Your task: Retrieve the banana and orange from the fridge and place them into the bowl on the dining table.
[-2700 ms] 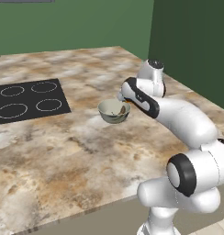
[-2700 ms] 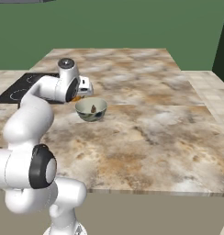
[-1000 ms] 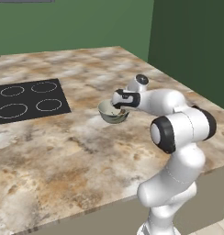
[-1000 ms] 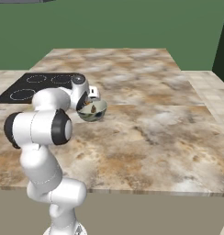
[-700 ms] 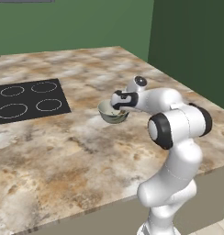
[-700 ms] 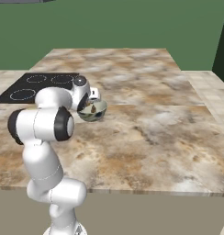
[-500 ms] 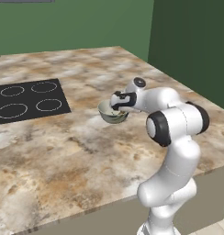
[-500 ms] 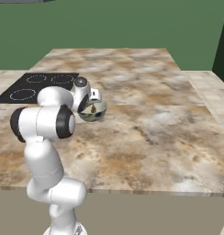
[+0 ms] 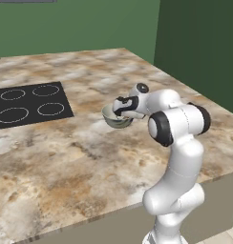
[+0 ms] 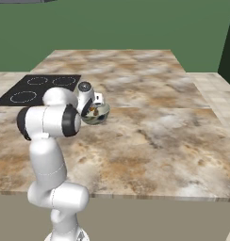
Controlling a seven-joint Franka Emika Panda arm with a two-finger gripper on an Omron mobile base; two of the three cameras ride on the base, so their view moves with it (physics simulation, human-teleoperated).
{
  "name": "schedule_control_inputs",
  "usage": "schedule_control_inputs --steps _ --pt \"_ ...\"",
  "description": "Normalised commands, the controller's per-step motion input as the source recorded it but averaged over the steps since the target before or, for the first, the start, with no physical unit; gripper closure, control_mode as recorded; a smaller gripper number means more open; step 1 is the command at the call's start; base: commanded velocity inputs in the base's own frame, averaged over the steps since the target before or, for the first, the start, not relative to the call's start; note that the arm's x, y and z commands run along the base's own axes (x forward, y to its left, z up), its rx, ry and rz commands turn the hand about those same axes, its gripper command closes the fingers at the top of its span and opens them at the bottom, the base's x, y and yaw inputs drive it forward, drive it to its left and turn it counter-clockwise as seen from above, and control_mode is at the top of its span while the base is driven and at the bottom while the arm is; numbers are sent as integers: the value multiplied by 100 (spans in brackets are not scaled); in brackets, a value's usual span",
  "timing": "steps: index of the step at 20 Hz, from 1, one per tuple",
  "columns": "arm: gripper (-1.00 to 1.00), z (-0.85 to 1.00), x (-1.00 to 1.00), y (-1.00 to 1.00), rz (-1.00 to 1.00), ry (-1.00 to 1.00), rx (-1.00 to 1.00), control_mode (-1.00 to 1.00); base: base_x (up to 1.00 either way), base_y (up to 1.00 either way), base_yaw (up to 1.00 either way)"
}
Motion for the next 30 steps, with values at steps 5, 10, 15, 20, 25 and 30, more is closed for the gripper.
schedule_control_inputs --steps 5,10,15,20,25,30 --pt "-100 -1 7 1 0 0 0 -100 0 0 0" --pt "-100 1 0 0 0 0 0 -100 0 0 0" --pt "-100 17 0 0 0 0 0 -100 0 0 0" --pt "-100 55 -2 0 0 0 -1 -100 0 0 0" --pt "-100 94 -34 0 0 -1 -3 -100 0 0 0" --pt "-100 90 -71 -4 0 -4 -1 -100 0 0 0"
